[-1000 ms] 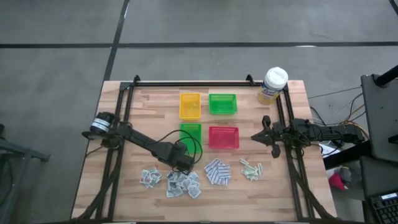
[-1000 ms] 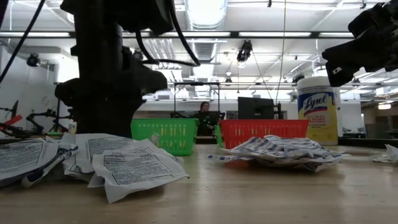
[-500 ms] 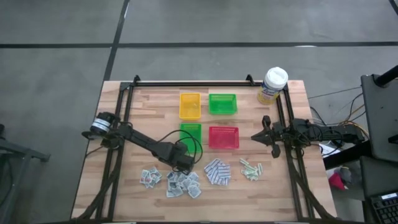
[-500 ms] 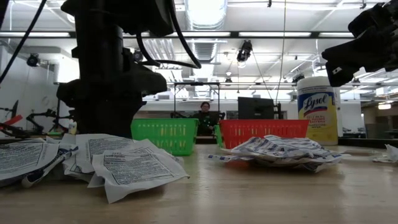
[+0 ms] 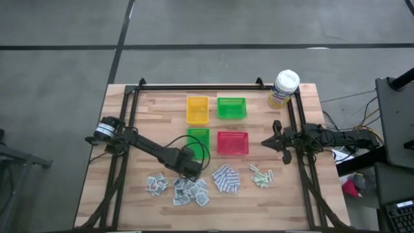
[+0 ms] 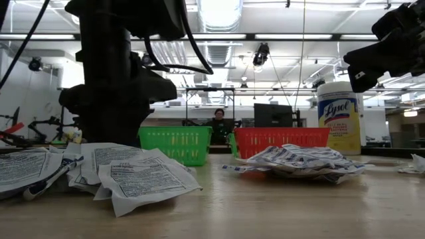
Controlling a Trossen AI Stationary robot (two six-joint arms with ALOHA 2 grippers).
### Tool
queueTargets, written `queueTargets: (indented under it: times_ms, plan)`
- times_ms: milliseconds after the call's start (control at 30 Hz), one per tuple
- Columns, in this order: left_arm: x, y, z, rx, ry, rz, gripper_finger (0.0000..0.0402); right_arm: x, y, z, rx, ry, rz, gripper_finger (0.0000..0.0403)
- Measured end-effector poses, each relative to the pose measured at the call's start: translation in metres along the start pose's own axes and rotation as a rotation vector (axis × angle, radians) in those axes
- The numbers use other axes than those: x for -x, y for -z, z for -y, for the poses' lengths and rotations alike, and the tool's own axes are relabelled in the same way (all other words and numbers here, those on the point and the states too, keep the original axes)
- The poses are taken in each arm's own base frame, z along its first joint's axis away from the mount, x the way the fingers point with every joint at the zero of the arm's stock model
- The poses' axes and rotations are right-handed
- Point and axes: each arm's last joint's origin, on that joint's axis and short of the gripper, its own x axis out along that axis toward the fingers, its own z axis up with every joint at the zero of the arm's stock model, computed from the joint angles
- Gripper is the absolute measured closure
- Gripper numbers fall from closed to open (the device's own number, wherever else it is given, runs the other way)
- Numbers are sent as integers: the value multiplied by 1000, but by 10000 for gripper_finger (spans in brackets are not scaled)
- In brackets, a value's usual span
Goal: Pick & Place First Aid Supplies
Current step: Put the blue alcohol pad into the yellow bin
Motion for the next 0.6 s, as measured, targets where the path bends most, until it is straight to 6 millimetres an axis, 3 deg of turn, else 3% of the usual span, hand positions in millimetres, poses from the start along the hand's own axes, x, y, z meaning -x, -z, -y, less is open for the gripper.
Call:
queueTargets:
  times_ms: [600]
  plan:
    - [11, -2, -4, 20, -8, 43, 345, 0, 0, 0, 0, 0, 0, 374]
